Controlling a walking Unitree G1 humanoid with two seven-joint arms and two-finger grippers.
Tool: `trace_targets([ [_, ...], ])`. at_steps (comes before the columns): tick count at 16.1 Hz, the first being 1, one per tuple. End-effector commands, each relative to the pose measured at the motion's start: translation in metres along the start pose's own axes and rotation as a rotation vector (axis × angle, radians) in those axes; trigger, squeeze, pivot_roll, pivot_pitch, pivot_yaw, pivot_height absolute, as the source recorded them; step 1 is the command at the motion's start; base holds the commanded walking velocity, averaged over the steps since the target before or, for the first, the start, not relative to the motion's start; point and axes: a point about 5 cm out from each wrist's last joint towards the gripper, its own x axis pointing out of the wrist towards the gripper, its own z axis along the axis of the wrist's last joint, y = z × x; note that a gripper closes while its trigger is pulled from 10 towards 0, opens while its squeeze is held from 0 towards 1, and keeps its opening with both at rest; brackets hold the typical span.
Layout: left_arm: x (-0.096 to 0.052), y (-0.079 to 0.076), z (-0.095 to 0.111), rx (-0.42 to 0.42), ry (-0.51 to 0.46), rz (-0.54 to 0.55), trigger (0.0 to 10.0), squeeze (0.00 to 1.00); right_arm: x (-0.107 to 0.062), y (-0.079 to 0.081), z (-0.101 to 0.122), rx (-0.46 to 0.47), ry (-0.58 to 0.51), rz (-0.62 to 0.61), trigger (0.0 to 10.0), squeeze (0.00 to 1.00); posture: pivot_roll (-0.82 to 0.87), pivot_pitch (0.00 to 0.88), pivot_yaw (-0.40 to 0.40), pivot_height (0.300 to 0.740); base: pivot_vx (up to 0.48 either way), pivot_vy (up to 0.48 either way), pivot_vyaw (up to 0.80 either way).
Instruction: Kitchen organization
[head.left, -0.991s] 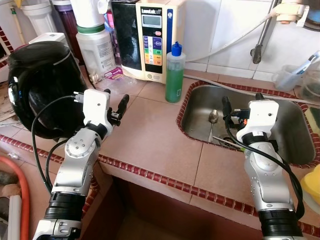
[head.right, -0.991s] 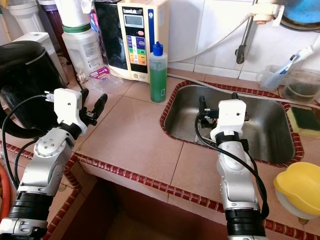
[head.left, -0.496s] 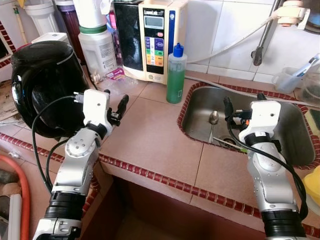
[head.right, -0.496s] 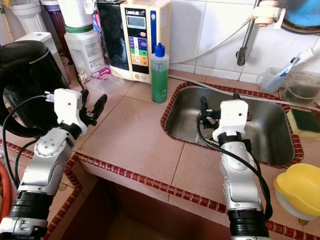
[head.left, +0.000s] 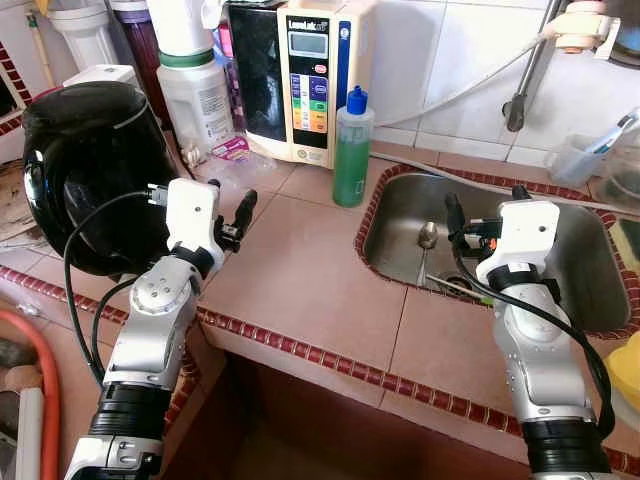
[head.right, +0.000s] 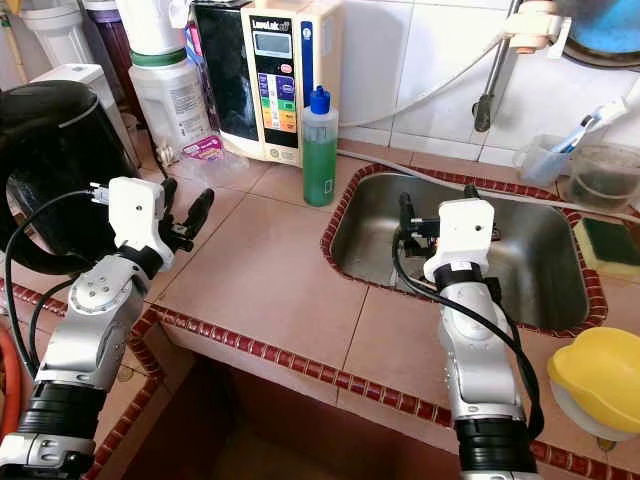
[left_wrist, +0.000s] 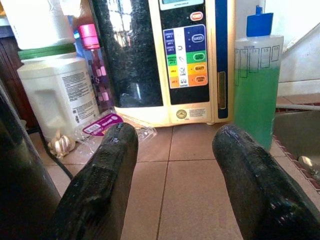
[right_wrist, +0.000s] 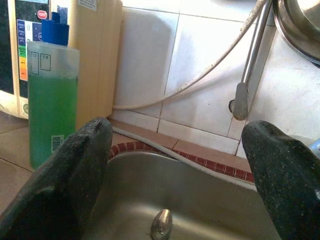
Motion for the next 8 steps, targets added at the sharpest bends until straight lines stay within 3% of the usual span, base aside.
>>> trace_targets([
  [1, 0.0016, 0.0034, 0.0050, 0.021, -0.008, 0.005, 10.0, 0.00, 0.0046, 0.0040, 0.0047, 0.007, -0.024, 0.015, 10.0, 0.00, -0.19, 0.010, 0.038, 0.740, 0.000, 0.000, 0.00],
  [8, 0.0014, 0.0101, 0.0095, -0.018, -0.025, 0.009, 10.0, 0.00, 0.0092, 0.0082, 0.0062, 0.027, -0.022, 0.018, 10.0, 0.00, -0.18, 0.026, 0.041, 0.740, 0.000, 0.000, 0.00],
])
